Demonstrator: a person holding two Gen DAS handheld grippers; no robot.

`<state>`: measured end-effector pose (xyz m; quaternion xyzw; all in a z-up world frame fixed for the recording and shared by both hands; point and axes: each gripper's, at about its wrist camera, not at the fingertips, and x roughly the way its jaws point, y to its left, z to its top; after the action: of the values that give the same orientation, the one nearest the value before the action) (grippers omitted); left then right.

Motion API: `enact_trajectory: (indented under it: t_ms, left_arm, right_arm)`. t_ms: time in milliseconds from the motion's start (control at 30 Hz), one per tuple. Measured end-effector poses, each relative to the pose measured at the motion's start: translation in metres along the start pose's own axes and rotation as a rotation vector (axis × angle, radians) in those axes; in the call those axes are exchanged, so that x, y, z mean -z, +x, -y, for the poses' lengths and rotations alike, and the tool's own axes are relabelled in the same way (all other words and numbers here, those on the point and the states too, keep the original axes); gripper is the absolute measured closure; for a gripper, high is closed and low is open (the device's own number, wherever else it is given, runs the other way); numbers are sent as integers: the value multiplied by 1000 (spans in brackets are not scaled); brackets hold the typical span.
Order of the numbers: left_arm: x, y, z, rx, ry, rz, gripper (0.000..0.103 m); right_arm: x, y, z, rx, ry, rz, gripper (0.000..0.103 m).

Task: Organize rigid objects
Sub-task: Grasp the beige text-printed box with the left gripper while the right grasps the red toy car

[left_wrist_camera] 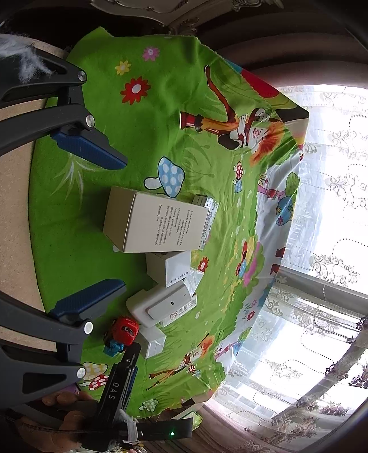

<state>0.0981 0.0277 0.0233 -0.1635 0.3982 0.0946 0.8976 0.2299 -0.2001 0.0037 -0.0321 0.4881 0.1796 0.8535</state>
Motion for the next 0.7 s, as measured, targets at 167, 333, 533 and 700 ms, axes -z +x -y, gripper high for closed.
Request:
enact_trajectory:
  t_ms: [167, 333, 533, 700]
  left_arm:
    - [-5, 6, -2, -15, -1, -4, 23]
    - [-13, 18, 2, -36, 24, -19, 23]
    - [-22, 38, 2, -78, 36, -58, 23]
    - [-26, 46, 1, -94, 46, -66, 23]
  right_arm:
    - [-1, 12, 14, 23, 37, -36, 27]
    - [5, 4, 25, 5, 82, -25, 27]
    - [21, -17, -3, -63, -43, -5, 27]
    - [21, -12, -21, -93, -128, -15, 27]
